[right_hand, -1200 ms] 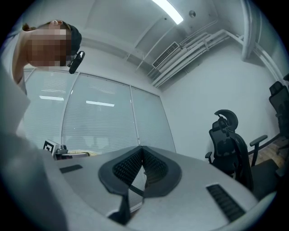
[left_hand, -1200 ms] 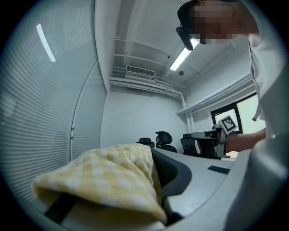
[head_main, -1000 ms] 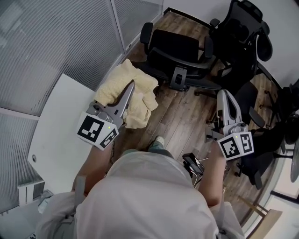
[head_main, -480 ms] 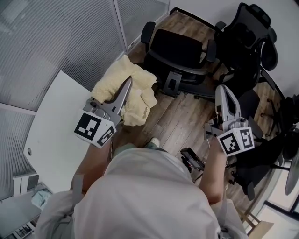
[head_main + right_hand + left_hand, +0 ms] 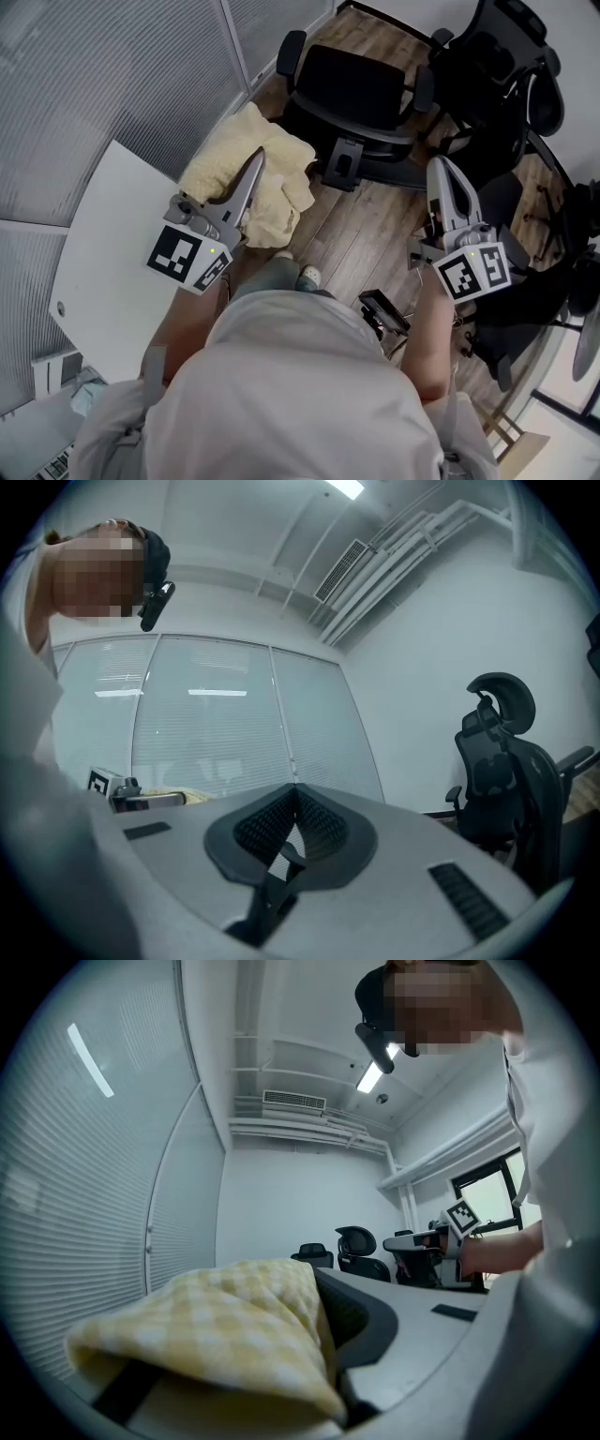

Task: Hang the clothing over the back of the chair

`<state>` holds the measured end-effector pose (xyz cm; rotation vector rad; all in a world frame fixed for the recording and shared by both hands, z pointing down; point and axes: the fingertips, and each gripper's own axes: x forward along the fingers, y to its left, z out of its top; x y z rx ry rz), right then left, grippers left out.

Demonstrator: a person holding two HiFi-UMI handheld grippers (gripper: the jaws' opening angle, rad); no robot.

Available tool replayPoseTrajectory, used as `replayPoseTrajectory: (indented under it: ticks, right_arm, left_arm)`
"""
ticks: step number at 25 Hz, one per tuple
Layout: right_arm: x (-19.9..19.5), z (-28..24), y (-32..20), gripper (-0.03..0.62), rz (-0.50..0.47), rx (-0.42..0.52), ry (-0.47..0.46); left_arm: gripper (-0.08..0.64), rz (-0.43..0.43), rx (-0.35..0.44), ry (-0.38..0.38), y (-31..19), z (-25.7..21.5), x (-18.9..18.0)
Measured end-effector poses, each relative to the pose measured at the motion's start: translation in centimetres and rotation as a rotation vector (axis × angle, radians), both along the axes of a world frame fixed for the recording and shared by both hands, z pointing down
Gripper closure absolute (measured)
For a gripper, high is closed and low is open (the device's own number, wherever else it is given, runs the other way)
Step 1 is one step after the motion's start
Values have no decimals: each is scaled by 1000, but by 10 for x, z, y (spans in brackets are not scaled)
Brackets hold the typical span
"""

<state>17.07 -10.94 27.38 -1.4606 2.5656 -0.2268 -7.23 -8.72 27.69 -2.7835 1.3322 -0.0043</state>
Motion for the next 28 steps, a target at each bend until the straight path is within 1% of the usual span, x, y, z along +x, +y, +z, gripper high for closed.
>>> replayPoseTrajectory:
  ticks: [6, 13, 18, 23, 28]
  right_arm:
    - [-3, -11, -6, 572, 65, -3, -19]
    - [-13, -24, -12, 572, 136, 10, -11]
    - [-16, -31, -15, 572, 192, 23, -27]
    - [-22, -32, -19, 572, 224, 25, -33]
    - [-29, -29, -27, 572, 224, 20, -32]
  left_arm:
    - [540, 81, 17, 1, -23, -6, -1]
    - [539, 136, 26, 5, -48, -16, -9]
    - [540, 186, 21, 19, -59, -16, -15]
    - [539, 211, 25, 40, -67, -16, -23]
    - [538, 216, 17, 43, -73, -13, -29]
